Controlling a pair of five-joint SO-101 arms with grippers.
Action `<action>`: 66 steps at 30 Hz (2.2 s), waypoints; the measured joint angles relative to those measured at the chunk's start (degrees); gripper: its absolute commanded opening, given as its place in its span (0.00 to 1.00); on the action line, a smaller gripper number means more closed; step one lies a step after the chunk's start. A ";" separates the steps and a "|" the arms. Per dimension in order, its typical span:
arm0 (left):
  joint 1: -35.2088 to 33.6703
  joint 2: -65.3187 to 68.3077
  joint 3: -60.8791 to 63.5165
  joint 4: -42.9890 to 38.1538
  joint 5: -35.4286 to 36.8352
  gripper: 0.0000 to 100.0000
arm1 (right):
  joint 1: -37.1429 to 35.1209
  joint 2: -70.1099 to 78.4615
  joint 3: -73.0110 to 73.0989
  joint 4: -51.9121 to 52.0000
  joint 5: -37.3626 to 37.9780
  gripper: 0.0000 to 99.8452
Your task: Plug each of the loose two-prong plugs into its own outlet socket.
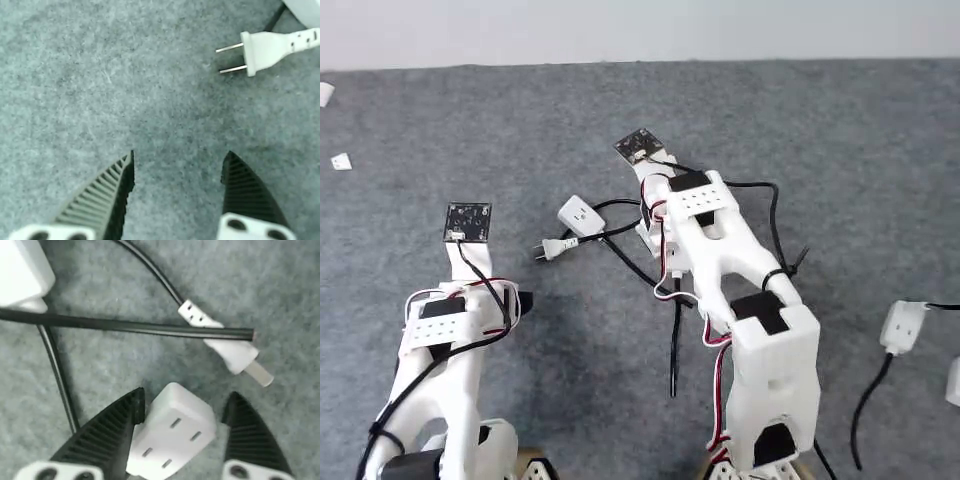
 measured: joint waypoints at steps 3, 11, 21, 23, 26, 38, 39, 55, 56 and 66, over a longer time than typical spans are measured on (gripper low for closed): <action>0.00 0.00 0.00 0.00 0.00 0.27 | -0.18 0.00 -0.26 2.64 0.00 0.03; 0.00 0.00 0.00 0.00 0.00 0.27 | -0.18 -10.11 -0.44 11.60 -10.02 0.01; 0.00 0.00 0.00 0.00 0.00 0.27 | -2.20 -24.35 -0.44 21.89 -15.74 0.01; 0.00 0.00 0.00 0.00 0.00 0.27 | -2.29 -24.62 -0.44 24.26 -15.91 0.01; 0.00 0.00 0.00 0.00 0.00 0.27 | -1.58 -25.67 1.49 26.99 -17.32 0.01; 3.96 -0.09 0.00 3.60 -3.69 0.27 | 11.08 -47.47 45.01 6.68 -10.11 0.01; 5.54 -0.35 0.00 4.48 -3.60 0.27 | 12.13 -50.73 50.55 2.46 -9.93 0.01; 41.67 -2.73 -16.09 21.63 5.71 0.27 | 40.79 -68.13 69.10 -7.82 -7.21 0.01; 43.52 -2.55 -17.23 22.07 6.86 0.27 | 42.99 -68.13 69.10 -8.00 -8.09 0.01; 58.64 19.52 -35.43 23.91 11.43 0.27 | 53.63 -68.13 69.10 -10.37 -11.78 0.01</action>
